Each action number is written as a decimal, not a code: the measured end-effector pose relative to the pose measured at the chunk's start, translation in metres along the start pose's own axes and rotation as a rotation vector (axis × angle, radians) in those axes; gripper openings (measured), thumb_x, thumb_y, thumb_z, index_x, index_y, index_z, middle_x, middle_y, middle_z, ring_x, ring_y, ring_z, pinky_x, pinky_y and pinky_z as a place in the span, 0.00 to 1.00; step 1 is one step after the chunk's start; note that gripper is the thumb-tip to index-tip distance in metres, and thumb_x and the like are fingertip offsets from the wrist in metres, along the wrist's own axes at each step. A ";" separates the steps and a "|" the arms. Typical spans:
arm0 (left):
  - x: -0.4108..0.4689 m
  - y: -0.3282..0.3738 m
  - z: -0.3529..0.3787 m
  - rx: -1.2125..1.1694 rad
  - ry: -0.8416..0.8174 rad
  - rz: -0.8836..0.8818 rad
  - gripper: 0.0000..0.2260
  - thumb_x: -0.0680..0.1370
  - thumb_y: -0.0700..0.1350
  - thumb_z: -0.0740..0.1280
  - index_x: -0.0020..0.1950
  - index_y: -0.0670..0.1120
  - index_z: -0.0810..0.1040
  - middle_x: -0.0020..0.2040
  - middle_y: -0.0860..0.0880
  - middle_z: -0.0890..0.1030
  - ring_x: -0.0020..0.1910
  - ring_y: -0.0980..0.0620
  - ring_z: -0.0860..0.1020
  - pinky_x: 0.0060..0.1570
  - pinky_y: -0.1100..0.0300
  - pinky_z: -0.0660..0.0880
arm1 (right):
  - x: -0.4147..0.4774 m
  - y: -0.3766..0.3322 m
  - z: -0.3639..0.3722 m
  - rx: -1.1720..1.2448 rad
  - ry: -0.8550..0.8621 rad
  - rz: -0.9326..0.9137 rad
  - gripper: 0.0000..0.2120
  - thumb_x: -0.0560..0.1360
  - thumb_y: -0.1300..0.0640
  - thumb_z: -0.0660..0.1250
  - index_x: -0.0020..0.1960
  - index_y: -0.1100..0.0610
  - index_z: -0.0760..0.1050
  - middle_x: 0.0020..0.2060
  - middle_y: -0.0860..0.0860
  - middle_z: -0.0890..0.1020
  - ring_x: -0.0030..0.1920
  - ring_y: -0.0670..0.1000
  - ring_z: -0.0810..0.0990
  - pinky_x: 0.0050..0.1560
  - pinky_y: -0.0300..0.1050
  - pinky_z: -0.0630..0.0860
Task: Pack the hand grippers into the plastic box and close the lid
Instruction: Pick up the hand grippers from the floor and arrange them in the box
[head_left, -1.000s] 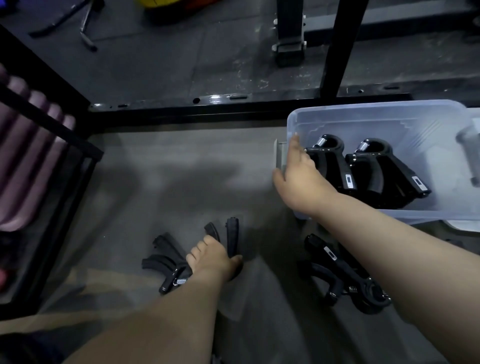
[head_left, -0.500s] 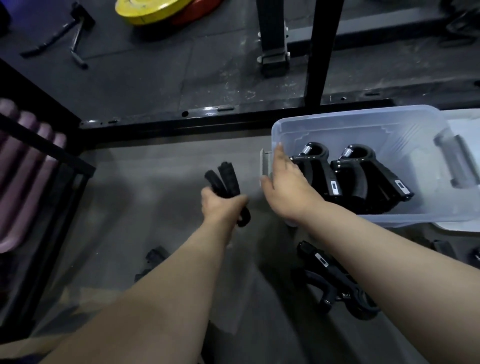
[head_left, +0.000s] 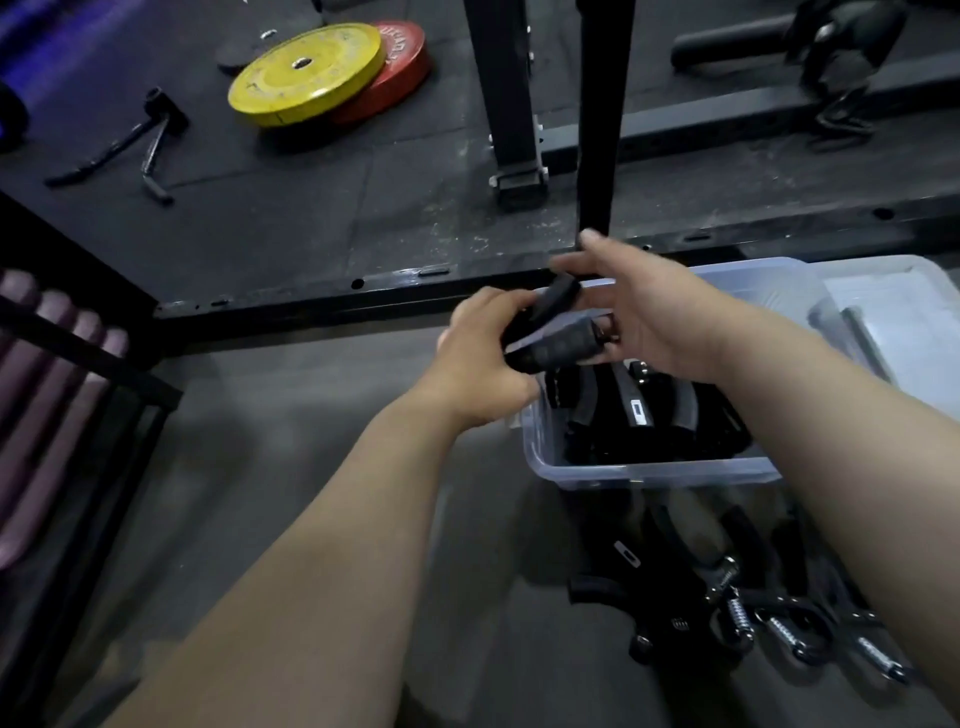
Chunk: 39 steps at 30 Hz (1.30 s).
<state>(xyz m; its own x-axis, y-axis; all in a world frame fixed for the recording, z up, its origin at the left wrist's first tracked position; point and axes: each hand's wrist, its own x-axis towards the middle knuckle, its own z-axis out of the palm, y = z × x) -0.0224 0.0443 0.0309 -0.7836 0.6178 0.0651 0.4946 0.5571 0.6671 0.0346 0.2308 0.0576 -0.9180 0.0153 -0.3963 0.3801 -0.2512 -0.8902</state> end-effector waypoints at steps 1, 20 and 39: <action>0.002 0.007 0.002 0.030 -0.046 0.047 0.32 0.60 0.46 0.65 0.65 0.55 0.75 0.51 0.60 0.70 0.59 0.50 0.72 0.61 0.49 0.72 | -0.003 -0.001 -0.002 -0.094 -0.016 -0.009 0.21 0.78 0.41 0.63 0.61 0.55 0.77 0.54 0.57 0.84 0.49 0.59 0.83 0.54 0.58 0.79; 0.022 0.045 0.028 -1.103 0.347 -0.707 0.11 0.83 0.41 0.59 0.63 0.37 0.70 0.51 0.34 0.83 0.46 0.35 0.84 0.46 0.41 0.82 | -0.007 0.028 -0.027 0.079 0.151 -0.012 0.16 0.82 0.53 0.60 0.58 0.64 0.78 0.52 0.61 0.84 0.52 0.60 0.83 0.59 0.55 0.76; 0.004 0.024 0.049 -0.232 0.268 -0.592 0.20 0.77 0.44 0.61 0.69 0.50 0.71 0.63 0.51 0.77 0.58 0.50 0.76 0.55 0.58 0.71 | -0.006 0.019 -0.040 -0.189 0.311 -0.001 0.08 0.75 0.63 0.66 0.53 0.63 0.77 0.41 0.57 0.78 0.40 0.57 0.82 0.35 0.47 0.82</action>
<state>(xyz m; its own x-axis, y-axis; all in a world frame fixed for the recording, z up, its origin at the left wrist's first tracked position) 0.0049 0.0874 0.0107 -0.9775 0.0711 -0.1985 -0.1156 0.6065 0.7866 0.0519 0.2645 0.0337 -0.8510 0.3162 -0.4194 0.4205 -0.0681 -0.9047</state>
